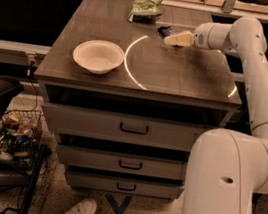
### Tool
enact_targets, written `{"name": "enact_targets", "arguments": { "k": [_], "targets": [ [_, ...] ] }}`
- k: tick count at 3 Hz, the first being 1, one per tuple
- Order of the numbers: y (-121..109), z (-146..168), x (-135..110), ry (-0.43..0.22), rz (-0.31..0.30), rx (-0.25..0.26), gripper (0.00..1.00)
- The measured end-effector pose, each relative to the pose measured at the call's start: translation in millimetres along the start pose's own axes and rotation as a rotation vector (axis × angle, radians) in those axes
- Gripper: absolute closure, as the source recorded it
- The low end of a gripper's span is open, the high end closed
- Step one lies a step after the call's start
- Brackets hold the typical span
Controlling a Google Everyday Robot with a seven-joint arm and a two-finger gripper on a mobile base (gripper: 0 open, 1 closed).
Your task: Place rxbar blueberry into paper bowl
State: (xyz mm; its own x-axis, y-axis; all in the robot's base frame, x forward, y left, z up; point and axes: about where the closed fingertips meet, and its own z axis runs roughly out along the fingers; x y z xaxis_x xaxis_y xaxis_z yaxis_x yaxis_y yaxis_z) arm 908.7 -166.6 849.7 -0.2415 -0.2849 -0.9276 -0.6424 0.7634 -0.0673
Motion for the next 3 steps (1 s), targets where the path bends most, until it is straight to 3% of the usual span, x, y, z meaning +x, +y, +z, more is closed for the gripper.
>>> {"name": "enact_targets", "arguments": {
  "k": [2,3],
  "targets": [
    [15.3,15.1,17.5,0.067,-0.006,-0.059,0.0],
    [23.2,18.0,21.7,0.081,-0.006,-0.091,0.18]
  ]
}}
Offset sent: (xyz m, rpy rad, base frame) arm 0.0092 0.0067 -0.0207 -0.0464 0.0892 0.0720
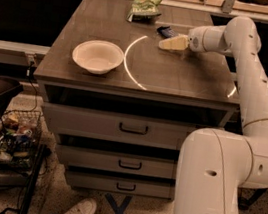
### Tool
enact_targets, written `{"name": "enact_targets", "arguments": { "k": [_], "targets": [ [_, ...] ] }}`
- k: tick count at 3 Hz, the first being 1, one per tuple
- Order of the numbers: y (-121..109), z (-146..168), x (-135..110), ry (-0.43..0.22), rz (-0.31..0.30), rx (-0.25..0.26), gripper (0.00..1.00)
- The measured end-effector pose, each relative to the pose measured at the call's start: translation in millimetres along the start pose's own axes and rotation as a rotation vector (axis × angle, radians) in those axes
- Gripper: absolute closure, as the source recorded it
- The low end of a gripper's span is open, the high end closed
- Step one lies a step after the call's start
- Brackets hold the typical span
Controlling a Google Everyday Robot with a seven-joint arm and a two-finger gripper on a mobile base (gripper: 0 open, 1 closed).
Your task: Place rxbar blueberry into paper bowl
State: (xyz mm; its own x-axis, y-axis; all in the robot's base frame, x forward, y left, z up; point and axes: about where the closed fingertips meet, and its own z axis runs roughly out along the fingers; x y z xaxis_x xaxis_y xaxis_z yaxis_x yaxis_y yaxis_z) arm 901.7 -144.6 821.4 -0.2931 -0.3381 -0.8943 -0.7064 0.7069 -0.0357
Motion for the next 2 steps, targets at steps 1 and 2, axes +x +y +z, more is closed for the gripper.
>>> {"name": "enact_targets", "arguments": {
  "k": [1,2],
  "targets": [
    [0.0,-1.2,-2.6,0.0,0.0,0.0,0.41],
    [0.1,-2.8,-5.8,0.0,0.0,0.0,0.65]
  ]
}}
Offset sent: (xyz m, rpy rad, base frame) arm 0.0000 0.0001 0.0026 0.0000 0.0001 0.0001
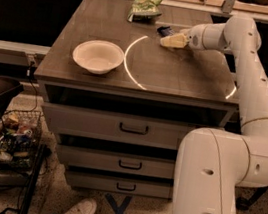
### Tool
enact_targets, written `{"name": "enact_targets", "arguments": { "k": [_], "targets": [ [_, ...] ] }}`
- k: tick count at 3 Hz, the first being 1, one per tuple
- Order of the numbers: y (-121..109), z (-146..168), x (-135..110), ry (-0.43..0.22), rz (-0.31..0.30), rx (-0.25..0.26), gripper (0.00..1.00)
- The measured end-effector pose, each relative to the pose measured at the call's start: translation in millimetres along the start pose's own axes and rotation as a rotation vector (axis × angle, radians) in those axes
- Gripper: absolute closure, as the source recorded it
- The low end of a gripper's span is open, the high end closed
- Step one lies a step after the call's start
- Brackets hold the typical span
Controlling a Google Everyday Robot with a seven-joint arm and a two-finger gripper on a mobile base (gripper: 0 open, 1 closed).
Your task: Place rxbar blueberry into paper bowl
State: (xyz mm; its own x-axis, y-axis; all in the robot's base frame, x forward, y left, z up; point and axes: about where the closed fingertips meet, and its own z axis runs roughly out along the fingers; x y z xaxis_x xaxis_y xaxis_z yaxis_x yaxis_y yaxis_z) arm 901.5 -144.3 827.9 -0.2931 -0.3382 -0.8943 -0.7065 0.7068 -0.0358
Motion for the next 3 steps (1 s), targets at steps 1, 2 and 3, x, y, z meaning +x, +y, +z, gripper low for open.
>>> {"name": "enact_targets", "arguments": {
  "k": [1,2,3],
  "targets": [
    [0.3,-2.2,-4.1,0.0,0.0,0.0,0.96],
    [0.5,-2.4,-4.8,0.0,0.0,0.0,1.0],
    [0.6,-2.3,-4.7,0.0,0.0,0.0,1.0]
  ]
}}
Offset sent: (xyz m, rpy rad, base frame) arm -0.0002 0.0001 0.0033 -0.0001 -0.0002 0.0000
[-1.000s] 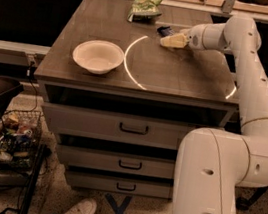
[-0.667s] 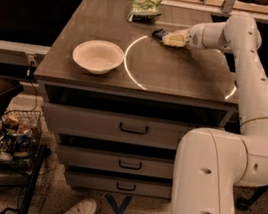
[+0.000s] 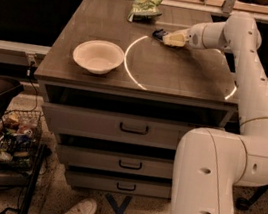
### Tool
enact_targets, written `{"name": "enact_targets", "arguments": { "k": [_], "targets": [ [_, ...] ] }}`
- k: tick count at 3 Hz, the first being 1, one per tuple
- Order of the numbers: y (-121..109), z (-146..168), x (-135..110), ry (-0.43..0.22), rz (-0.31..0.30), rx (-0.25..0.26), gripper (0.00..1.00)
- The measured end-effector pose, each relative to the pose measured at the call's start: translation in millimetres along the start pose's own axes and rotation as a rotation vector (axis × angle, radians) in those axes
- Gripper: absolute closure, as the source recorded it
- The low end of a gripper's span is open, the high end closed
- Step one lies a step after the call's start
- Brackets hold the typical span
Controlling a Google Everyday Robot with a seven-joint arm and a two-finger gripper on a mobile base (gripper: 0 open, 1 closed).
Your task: Place rxbar blueberry into paper bowl
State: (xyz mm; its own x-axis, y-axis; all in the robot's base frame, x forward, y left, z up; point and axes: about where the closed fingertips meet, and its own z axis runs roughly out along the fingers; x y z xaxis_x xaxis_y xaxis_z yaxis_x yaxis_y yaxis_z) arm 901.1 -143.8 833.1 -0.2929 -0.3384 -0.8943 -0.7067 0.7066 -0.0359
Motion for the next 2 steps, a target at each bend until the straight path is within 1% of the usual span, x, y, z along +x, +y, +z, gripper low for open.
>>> {"name": "enact_targets", "arguments": {
  "k": [2],
  "targets": [
    [0.0,-0.4,-0.6,-0.001,0.0,0.0,1.0]
  ]
}}
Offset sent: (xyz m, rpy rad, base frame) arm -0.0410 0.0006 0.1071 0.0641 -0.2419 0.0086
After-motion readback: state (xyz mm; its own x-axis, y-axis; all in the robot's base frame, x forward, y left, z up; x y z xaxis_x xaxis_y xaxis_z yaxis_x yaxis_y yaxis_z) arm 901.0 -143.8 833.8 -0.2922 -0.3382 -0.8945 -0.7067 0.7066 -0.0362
